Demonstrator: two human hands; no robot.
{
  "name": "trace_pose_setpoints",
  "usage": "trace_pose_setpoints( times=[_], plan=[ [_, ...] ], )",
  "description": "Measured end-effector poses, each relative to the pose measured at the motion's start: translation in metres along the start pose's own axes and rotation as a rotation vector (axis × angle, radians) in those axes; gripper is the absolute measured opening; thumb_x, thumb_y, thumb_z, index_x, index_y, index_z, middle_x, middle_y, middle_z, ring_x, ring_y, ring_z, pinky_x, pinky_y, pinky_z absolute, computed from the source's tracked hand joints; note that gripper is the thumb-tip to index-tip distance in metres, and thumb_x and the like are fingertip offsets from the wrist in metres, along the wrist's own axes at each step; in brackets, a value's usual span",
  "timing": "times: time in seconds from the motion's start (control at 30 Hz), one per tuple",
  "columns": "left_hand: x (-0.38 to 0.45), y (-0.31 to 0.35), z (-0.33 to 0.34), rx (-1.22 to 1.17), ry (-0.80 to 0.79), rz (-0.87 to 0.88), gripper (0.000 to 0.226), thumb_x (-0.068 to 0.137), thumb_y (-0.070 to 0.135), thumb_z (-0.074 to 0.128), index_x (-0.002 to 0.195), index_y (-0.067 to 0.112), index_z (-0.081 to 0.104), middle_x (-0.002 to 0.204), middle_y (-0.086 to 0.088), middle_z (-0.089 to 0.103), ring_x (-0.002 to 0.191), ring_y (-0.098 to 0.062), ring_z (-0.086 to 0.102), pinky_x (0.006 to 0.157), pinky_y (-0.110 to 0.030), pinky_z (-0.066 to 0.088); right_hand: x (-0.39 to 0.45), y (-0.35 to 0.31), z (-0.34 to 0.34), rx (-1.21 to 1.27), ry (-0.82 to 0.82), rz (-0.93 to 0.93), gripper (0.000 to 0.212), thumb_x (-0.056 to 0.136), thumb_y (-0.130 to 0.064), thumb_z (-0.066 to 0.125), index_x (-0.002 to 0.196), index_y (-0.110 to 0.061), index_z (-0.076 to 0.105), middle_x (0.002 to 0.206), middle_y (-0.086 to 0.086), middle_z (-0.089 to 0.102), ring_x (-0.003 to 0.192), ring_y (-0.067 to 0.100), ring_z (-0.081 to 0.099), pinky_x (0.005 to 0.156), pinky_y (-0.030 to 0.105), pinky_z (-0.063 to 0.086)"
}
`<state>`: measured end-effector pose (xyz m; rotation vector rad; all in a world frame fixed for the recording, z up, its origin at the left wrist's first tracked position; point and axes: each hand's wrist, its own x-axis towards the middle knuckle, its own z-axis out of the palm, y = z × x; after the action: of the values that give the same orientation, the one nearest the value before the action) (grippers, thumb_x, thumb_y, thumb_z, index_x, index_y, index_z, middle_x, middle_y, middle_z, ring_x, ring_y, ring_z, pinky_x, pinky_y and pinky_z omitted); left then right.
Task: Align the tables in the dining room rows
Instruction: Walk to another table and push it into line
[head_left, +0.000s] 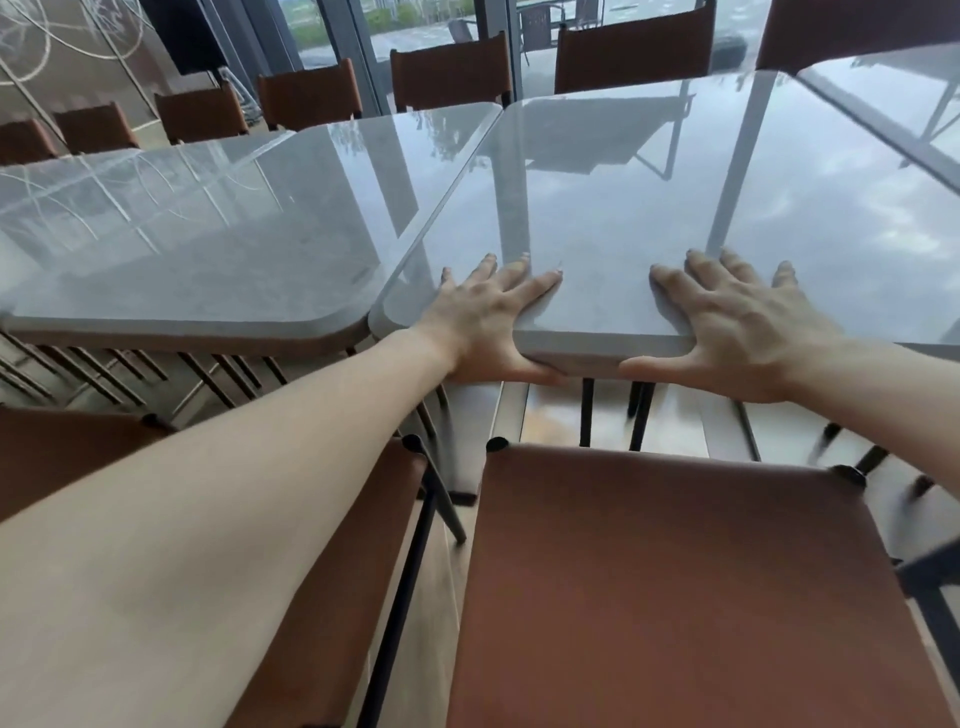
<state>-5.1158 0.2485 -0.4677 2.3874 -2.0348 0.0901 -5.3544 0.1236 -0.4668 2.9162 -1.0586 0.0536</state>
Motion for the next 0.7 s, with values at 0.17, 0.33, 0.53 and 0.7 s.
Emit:
trace_pose_setpoints(
  times=[0.17, 0.33, 0.53, 0.7],
  plan=[
    [0.003, 0.0, -0.001, 0.004, -0.011, -0.003, 0.123, 0.052, 0.097, 0.044, 0.157, 0.042, 0.013, 0.167, 0.0, 0.017, 0.153, -0.033, 0.014, 0.115, -0.072, 0.016, 0.005, 0.003, 0.003, -0.006, -0.002, -0.011, 0.123, 0.053, -0.106, 0.011, 0.15, -0.03, 0.014, 0.162, 0.01, 0.021, 0.153, 0.036, 0.016, 0.115, 0.071, 0.021],
    [0.009, -0.001, -0.003, 0.008, -0.02, -0.006, 0.121, 0.055, 0.095, 0.048, 0.158, 0.042, 0.012, 0.168, 0.0, 0.015, 0.154, -0.033, 0.012, 0.116, -0.072, 0.013, 0.013, 0.009, 0.003, -0.002, 0.006, -0.014, 0.126, 0.051, -0.107, 0.009, 0.151, -0.03, 0.015, 0.161, 0.008, 0.023, 0.152, 0.035, 0.017, 0.114, 0.07, 0.022],
    [0.011, 0.002, -0.005, -0.005, -0.043, -0.025, 0.118, 0.062, 0.089, 0.062, 0.158, 0.043, 0.011, 0.169, 0.002, 0.012, 0.155, -0.032, 0.01, 0.118, -0.069, 0.012, 0.014, 0.011, 0.002, 0.016, 0.006, -0.015, 0.129, 0.049, -0.109, 0.009, 0.15, -0.029, 0.019, 0.155, 0.006, 0.029, 0.15, 0.034, 0.02, 0.113, 0.069, 0.024],
    [0.009, 0.001, -0.002, -0.023, -0.042, -0.037, 0.123, 0.056, 0.093, 0.058, 0.158, 0.045, 0.01, 0.169, 0.003, 0.011, 0.155, -0.03, 0.009, 0.119, -0.068, 0.009, 0.013, 0.01, 0.006, 0.057, 0.021, -0.005, 0.131, 0.049, -0.109, 0.013, 0.153, -0.03, 0.018, 0.158, 0.006, 0.028, 0.152, 0.034, 0.018, 0.114, 0.07, 0.021]
  ],
)
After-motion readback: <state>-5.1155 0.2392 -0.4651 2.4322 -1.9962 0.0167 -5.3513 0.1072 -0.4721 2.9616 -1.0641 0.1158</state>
